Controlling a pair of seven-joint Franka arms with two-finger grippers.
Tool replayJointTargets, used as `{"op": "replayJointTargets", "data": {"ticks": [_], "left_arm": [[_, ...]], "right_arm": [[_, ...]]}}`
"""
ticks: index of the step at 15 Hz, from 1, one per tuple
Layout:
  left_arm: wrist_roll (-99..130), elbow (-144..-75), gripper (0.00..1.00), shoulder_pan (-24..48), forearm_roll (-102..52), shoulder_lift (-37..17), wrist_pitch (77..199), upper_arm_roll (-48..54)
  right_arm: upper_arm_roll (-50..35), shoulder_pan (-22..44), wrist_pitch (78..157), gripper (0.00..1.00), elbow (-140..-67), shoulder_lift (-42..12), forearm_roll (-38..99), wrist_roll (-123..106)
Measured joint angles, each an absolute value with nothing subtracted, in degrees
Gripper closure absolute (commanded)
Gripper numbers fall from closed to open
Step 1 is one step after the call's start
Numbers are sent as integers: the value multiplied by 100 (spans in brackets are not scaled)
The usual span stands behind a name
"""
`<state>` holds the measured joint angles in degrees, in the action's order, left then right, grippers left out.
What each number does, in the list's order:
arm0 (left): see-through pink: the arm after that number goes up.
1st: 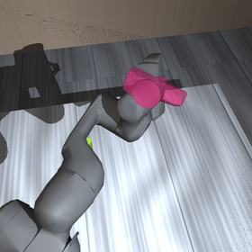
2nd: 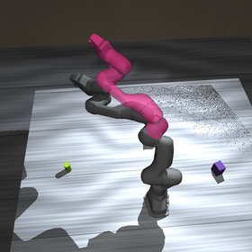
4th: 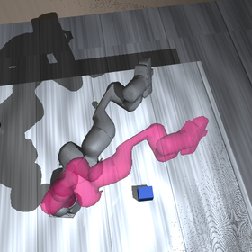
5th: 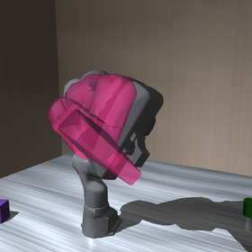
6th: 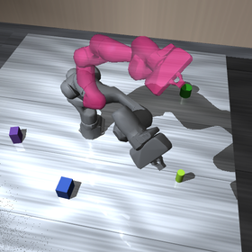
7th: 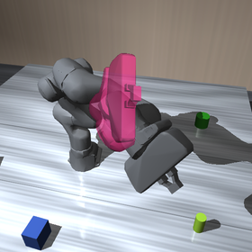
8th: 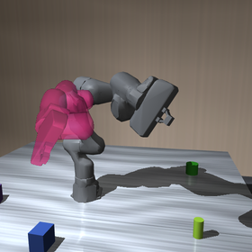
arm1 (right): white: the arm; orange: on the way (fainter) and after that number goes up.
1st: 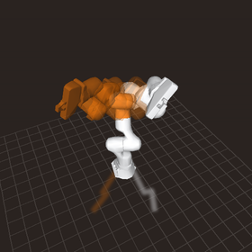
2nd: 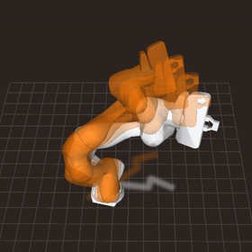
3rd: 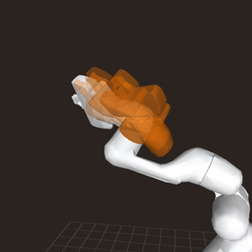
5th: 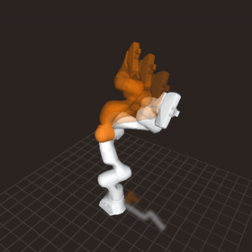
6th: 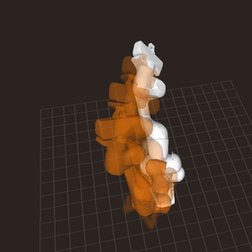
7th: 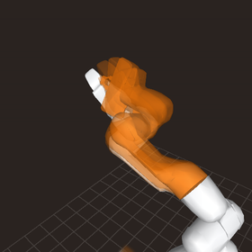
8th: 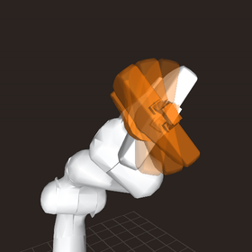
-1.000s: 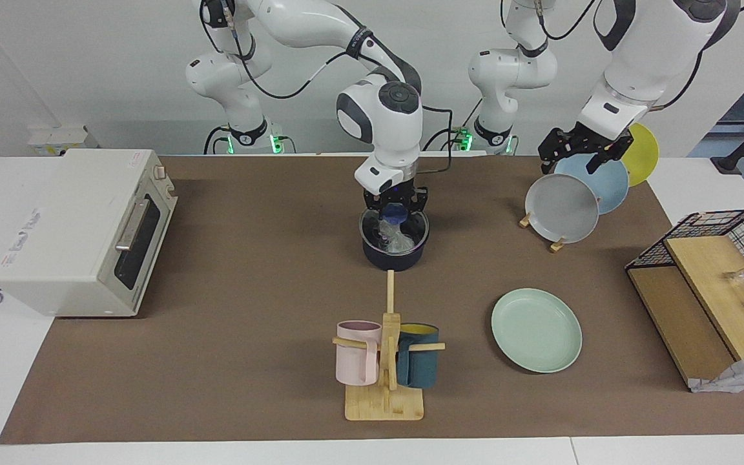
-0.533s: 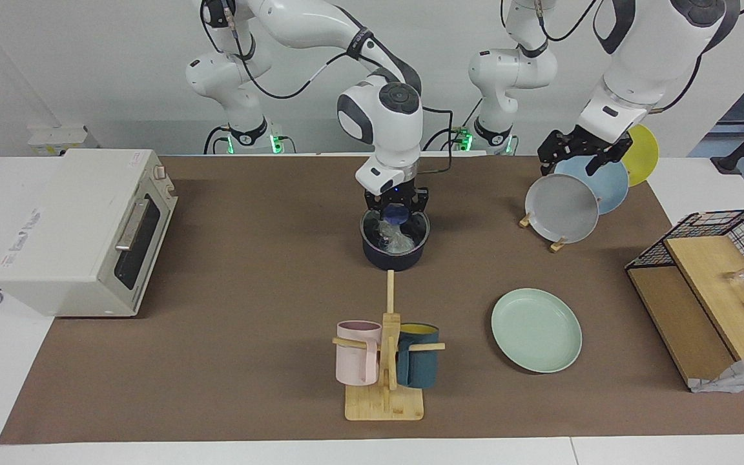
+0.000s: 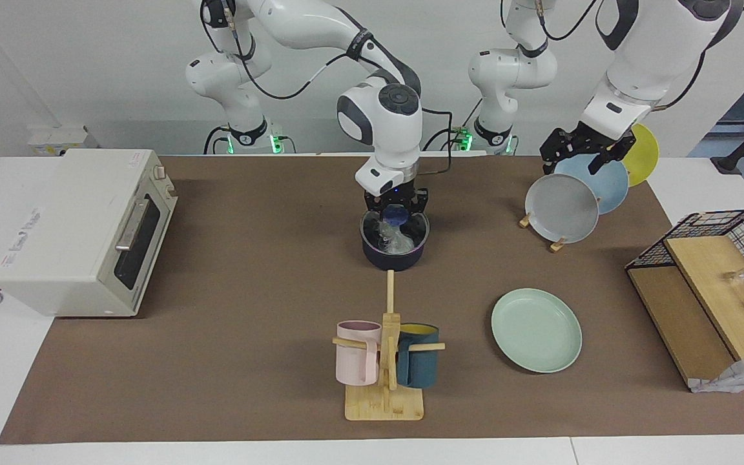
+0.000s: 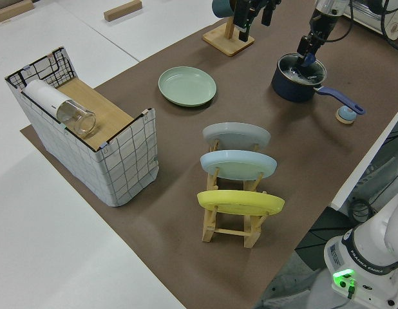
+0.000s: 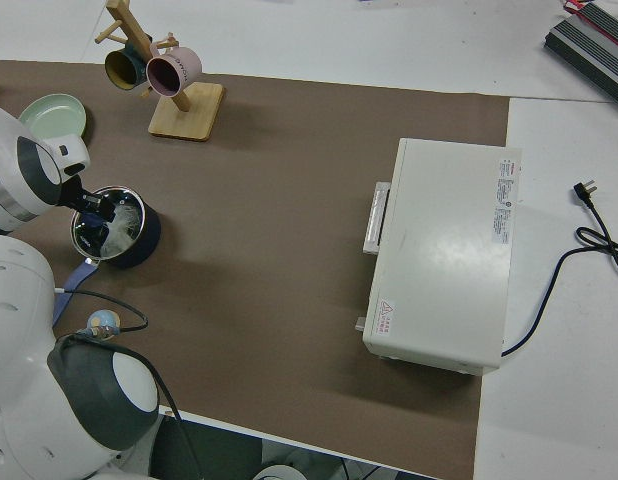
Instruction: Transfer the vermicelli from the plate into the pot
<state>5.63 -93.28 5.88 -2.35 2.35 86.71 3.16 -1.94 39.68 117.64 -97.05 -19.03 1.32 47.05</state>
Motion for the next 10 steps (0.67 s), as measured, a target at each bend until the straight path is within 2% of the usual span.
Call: {"op": "replayJointTargets", "data": {"ticks": [5, 8, 10], "left_arm": [[563, -9328, 0, 572, -235, 245, 8671, 316], [563, -9328, 0, 549, -234, 246, 8671, 316], [563, -9328, 0, 519, -234, 246, 8671, 315]], "right_arm": [[-150, 3832, 11636, 0, -9473, -1821, -228, 4626], [-98, 3360, 10825, 0, -8921, -1673, -244, 3903], [-82, 2773, 10274, 0, -8618, -1452, -242, 3254]]}}
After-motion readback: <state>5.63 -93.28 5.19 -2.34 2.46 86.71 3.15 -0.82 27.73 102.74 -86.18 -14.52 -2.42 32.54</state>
